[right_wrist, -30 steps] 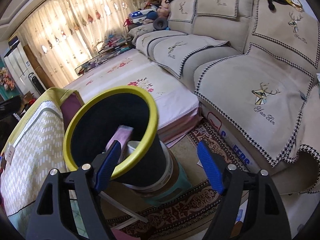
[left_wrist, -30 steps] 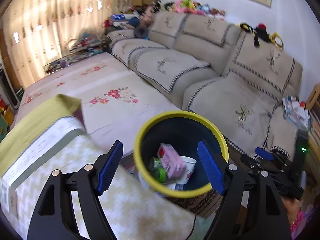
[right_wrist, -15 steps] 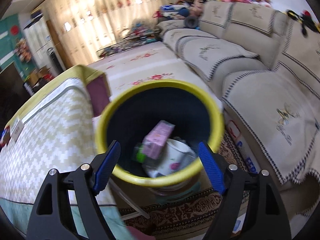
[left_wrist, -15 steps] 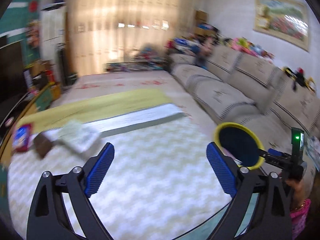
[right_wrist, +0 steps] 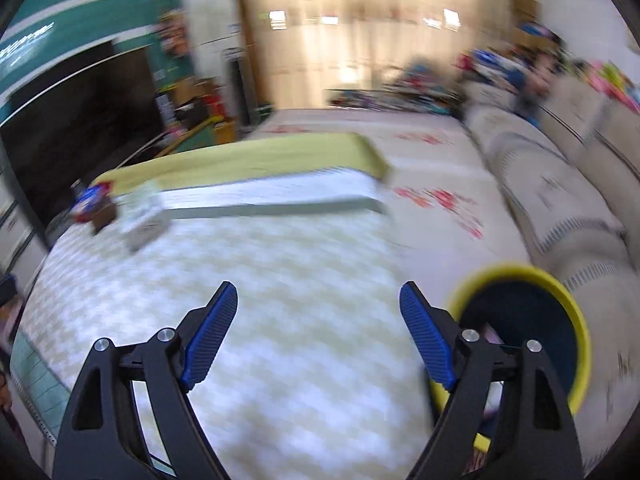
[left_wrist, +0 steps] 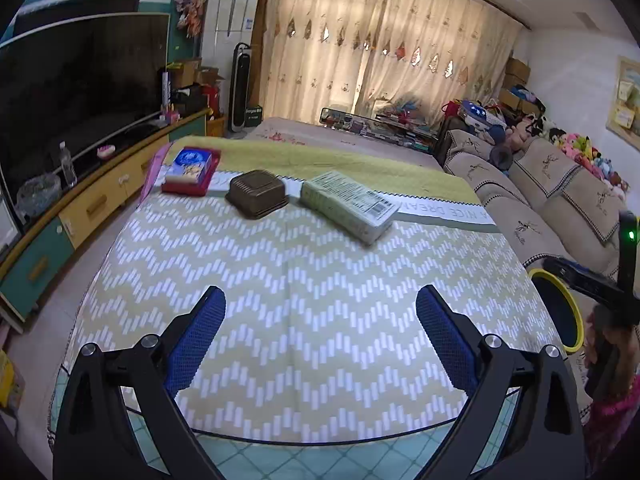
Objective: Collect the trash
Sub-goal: 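Grasp the white printed box with the right gripper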
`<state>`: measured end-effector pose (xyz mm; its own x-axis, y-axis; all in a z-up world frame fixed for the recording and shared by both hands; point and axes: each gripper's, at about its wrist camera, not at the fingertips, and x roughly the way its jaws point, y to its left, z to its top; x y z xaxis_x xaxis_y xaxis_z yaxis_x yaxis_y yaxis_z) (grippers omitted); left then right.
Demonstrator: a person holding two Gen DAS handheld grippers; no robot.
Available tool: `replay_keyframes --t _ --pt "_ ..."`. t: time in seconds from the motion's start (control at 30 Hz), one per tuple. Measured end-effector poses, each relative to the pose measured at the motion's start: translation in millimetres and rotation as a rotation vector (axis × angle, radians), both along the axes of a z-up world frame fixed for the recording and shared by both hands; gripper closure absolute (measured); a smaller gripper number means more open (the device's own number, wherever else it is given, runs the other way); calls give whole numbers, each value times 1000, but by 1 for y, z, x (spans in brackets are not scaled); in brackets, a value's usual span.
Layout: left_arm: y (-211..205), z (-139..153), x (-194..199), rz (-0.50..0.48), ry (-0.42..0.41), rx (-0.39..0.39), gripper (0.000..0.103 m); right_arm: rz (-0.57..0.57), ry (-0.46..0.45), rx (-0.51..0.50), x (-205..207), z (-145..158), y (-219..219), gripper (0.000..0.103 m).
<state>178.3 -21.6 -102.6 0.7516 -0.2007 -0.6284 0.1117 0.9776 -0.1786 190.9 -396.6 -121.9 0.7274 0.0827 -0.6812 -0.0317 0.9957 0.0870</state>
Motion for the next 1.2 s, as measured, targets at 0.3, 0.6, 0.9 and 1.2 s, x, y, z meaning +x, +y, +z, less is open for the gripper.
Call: replay_keyframes --t 0.3,0.6,0.9,1.2 --pt "1 -5 3 -12 8 -20 8 339 1 -63 65 5 115 13" --pt "14 -16 9 4 35 -47 8 511 76 -144 133 -16 179 10" --pt "18 -27 18 4 60 -68 8 559 155 -180 171 -48 203 10" --pt "20 -35 26 6 78 -80 8 572 187 -163 189 -64 219 10"
